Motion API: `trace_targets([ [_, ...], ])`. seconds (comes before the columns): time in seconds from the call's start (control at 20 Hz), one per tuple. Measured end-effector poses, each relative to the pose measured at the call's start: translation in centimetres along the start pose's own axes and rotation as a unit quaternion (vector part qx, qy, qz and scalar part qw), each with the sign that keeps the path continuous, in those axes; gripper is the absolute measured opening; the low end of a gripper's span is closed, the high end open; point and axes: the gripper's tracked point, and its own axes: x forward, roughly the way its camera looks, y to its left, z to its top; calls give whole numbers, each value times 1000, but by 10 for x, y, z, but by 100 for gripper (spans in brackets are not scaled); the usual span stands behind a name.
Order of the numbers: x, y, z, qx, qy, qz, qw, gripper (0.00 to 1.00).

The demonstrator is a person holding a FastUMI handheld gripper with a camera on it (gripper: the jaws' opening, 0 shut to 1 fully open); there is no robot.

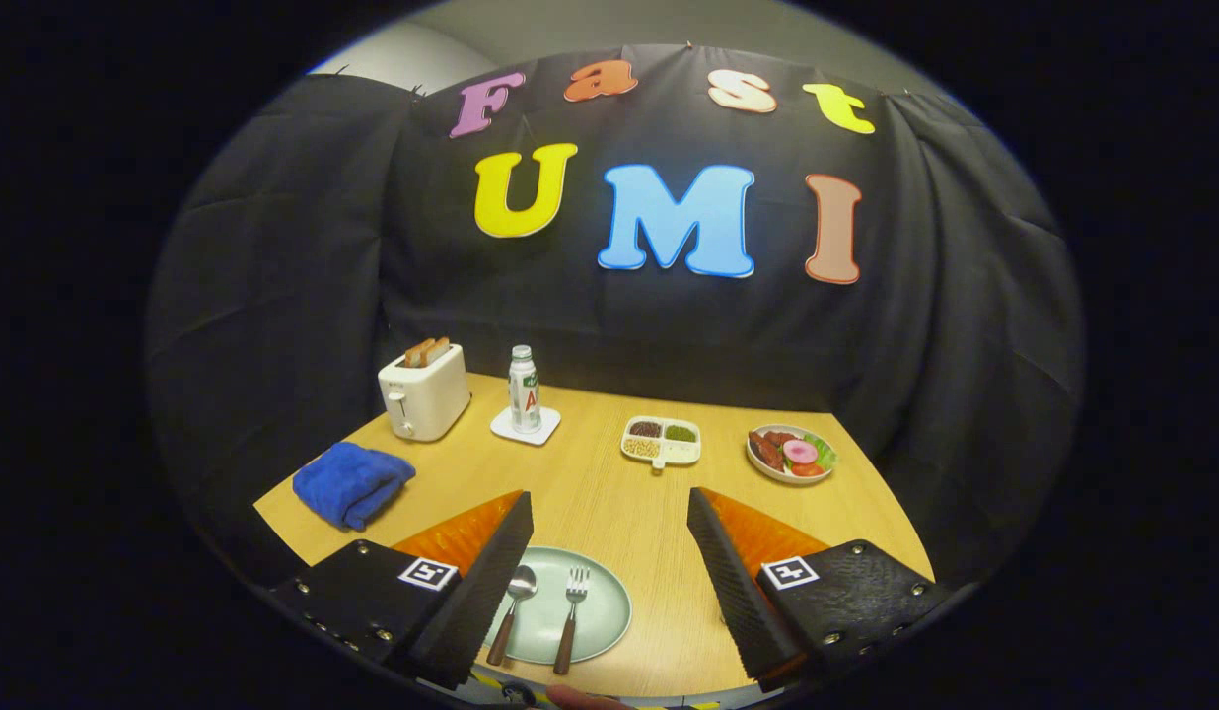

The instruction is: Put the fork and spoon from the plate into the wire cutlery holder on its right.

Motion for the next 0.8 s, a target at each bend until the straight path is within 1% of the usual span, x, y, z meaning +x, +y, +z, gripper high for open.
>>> trace_targets([
  [0.2,16,14,-46,-21,60,23,998,97],
  [0.4,27,29,-99,-11,141,50,989,97],
  [0.55,34,26,-127,-15,177,47,983,97],
  [0.65,38,29,-148,-18,208,53,976,97],
  [0.8,44,28,-173,-24,251,48,967,97],
])
